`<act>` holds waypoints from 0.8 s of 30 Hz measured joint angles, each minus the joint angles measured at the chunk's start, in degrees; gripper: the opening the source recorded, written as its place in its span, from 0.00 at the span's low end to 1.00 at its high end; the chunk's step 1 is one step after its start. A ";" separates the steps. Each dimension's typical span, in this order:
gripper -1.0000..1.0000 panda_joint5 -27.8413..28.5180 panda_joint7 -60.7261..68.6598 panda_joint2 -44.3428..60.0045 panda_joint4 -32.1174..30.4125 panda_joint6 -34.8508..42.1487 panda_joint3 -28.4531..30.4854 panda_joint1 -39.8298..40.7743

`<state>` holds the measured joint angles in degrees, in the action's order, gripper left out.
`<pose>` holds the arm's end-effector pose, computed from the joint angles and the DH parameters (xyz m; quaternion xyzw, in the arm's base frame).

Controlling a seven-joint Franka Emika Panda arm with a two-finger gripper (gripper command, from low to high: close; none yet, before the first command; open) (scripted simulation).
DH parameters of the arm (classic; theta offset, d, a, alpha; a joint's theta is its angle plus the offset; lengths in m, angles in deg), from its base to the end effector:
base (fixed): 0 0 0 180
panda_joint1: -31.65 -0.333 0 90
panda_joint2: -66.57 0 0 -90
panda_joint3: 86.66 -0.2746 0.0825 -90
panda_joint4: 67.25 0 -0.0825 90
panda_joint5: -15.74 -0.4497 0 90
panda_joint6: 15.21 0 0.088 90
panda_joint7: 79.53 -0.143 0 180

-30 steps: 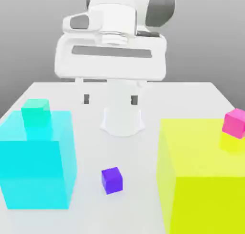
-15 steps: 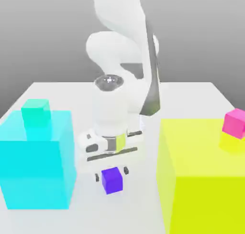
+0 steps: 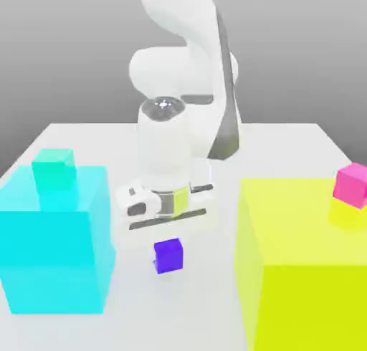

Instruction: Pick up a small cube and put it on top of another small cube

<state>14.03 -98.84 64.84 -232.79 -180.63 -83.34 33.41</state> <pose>0.3692 -0.0338 0.0606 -0.9742 0.2253 -0.0133 0.0065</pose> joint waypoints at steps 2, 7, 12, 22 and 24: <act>0.00 -3.94 1.15 -1.41 3.20 1.24 0.22 -1.21; 0.00 -10.05 -2.49 -5.70 11.40 8.08 1.45 -0.78; 0.00 -8.22 -14.53 -11.27 16.51 19.53 2.27 4.39; 0.00 -2.97 -38.76 -21.79 24.60 42.01 2.90 16.18; 0.00 -1.05 -43.55 -23.54 25.34 46.06 2.80 18.87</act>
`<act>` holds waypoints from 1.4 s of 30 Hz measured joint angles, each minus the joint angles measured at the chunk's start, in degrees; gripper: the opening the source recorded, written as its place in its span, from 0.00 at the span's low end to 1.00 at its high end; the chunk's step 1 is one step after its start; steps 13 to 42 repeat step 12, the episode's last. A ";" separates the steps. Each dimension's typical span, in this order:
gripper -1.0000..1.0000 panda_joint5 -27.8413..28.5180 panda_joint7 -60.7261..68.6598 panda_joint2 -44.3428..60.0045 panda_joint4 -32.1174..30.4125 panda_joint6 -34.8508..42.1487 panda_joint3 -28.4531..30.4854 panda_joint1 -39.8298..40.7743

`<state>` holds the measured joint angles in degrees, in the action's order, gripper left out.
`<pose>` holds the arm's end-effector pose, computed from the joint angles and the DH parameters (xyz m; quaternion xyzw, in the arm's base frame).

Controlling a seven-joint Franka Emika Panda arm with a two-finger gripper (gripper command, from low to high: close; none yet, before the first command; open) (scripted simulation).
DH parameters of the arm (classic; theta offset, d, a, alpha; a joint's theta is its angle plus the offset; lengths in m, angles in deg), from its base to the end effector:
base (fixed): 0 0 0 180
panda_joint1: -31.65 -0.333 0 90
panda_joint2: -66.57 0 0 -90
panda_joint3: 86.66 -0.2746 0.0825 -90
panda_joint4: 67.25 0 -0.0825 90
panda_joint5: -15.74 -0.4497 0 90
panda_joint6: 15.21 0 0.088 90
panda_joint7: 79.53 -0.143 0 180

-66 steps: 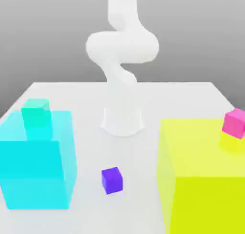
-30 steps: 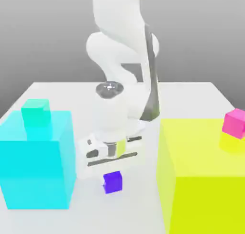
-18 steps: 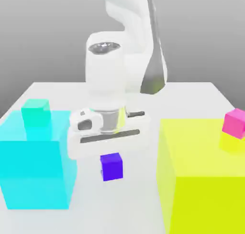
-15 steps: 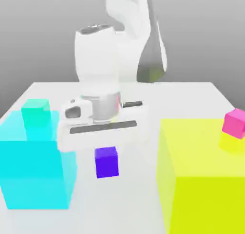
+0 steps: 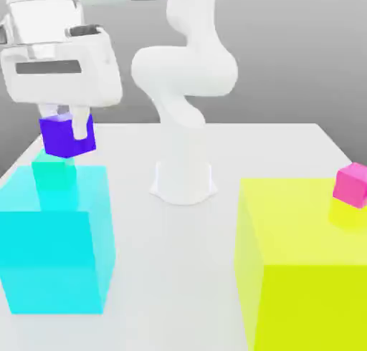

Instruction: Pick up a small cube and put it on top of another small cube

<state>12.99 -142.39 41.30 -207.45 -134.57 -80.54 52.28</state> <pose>0.4488 -0.2178 0.3652 -0.7036 0.7083 -0.0215 0.0536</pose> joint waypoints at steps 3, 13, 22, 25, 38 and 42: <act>0.00 3.36 -6.86 -2.31 0.45 5.54 -0.42 4.25; 1.00 5.10 -8.90 0.33 -6.24 -2.32 -0.52 6.07; 1.00 5.10 -8.90 0.33 -6.24 -2.32 -0.52 6.07; 1.00 5.10 -8.90 0.33 -6.24 -2.32 -0.52 6.07; 1.00 5.10 -8.90 0.33 -6.24 -2.32 -0.52 6.07; 1.00 5.10 -8.90 0.33 -6.24 -2.32 -0.52 6.07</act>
